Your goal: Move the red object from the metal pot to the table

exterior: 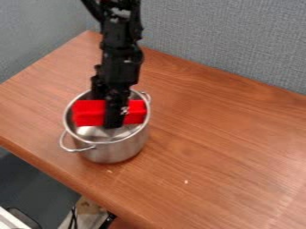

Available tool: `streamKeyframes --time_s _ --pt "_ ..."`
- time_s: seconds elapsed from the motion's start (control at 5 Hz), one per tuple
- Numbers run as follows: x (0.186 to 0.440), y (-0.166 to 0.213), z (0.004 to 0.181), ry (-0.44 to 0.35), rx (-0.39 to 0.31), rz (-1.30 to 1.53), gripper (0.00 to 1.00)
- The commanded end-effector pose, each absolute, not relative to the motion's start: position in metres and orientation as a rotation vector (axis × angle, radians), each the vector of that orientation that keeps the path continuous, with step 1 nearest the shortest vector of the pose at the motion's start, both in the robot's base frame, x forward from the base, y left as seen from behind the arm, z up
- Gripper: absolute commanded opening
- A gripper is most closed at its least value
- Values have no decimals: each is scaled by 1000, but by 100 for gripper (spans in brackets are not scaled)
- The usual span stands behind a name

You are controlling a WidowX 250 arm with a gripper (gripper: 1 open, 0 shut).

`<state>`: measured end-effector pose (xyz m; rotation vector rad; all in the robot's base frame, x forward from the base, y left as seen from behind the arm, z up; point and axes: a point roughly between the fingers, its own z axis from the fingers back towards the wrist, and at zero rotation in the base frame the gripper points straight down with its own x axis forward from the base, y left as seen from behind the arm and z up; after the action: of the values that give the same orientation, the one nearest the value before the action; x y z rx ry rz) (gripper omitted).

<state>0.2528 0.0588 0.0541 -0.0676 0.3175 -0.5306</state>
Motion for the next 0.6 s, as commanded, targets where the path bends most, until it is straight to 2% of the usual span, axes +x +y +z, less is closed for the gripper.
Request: streamKeyframes --time_s 0.0,0.2,0.4 --pt "245 64 53 279 -63 -492 0" --pt "243 67 51 281 -38 -493 0" --pt "243 69 62 250 -43 -539 0"
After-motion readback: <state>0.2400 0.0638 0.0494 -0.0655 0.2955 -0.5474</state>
